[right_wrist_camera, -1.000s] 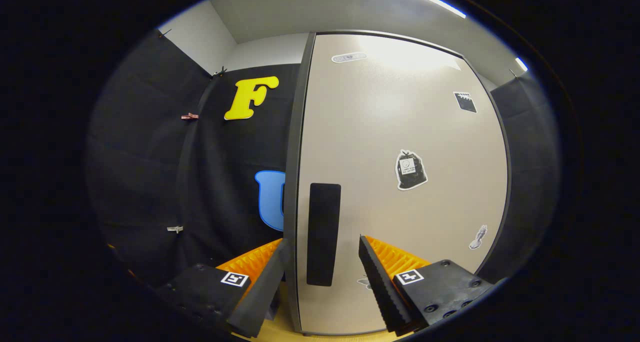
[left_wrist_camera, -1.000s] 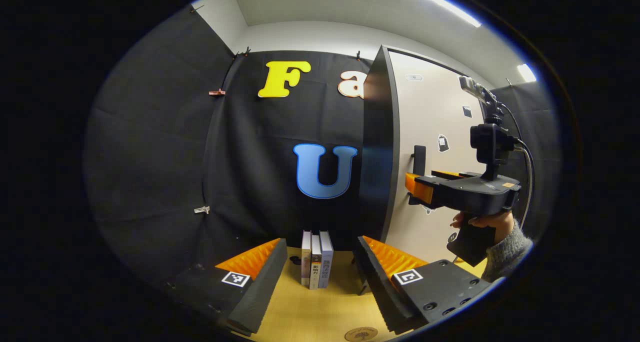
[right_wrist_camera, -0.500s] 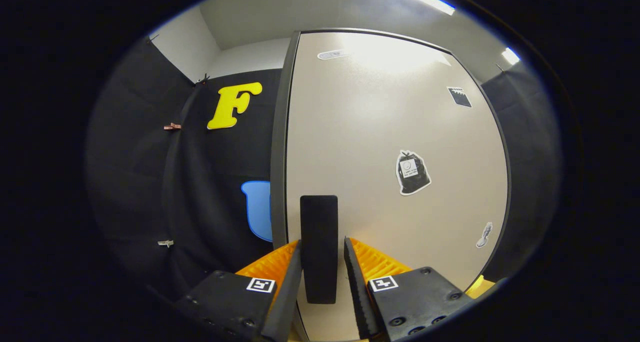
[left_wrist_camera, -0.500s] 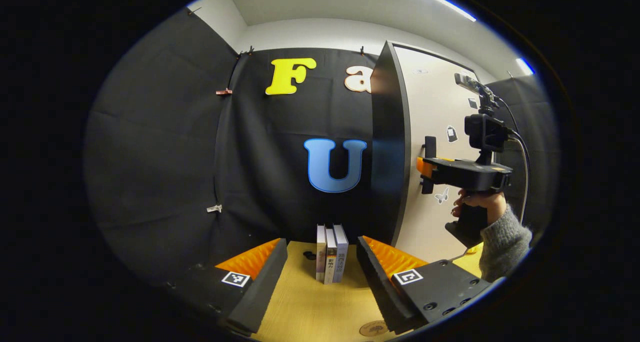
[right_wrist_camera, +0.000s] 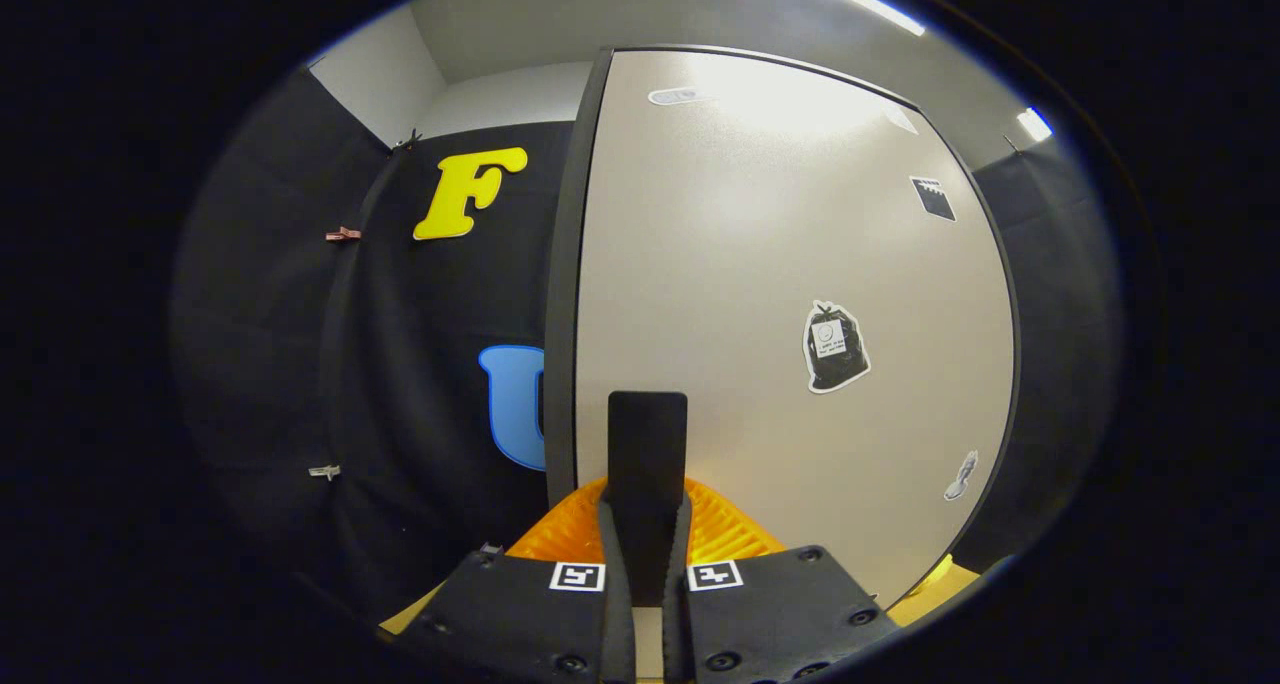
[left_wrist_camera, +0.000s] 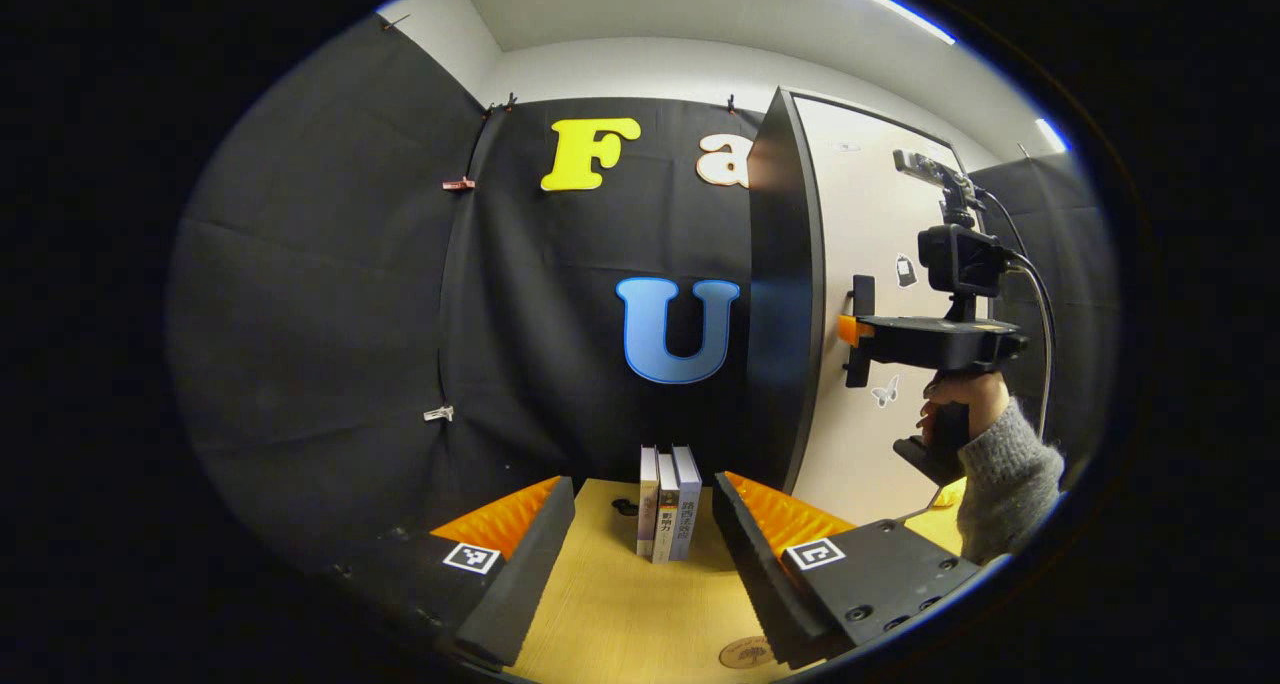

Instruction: Open the cabinet door with the right hand, grasp the bottle in the cabinet with the left hand and place it on the coaster, then close the cabinet door with the right hand.

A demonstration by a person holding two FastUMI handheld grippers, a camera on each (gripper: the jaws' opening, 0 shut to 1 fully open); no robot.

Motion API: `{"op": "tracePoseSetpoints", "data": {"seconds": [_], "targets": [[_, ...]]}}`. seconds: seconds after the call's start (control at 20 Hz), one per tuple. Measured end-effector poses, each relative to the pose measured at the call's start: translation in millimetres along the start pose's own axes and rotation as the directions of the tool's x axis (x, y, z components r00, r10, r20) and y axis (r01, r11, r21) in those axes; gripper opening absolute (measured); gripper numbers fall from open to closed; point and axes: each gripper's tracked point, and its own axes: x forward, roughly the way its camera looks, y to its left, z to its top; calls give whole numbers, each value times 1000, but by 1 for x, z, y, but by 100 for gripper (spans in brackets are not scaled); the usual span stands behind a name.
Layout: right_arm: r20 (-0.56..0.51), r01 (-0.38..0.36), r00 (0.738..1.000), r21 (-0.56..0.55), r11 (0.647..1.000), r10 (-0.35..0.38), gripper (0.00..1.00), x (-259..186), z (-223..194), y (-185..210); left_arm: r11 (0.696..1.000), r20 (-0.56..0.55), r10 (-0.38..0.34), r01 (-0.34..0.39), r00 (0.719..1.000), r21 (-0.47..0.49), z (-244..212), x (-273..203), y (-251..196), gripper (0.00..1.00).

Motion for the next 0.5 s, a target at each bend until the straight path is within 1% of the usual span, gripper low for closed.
{"op": "tracePoseSetpoints", "data": {"seconds": [0.15,0.3,0.5], "targets": [[-21,-42,999,1,999,42,15,-22,3,2,1000,8,-10,10,1000,8,5,-8,-8,88],[-35,-93,995,0,996,93,15,-48,7,-5,1000,17,-23,22,1000,9,10,-16,-18,88],[-52,-156,986,3,988,155,15,-86,13,-12,998,31,-63,63,998,14,15,-30,-39,88]]}}
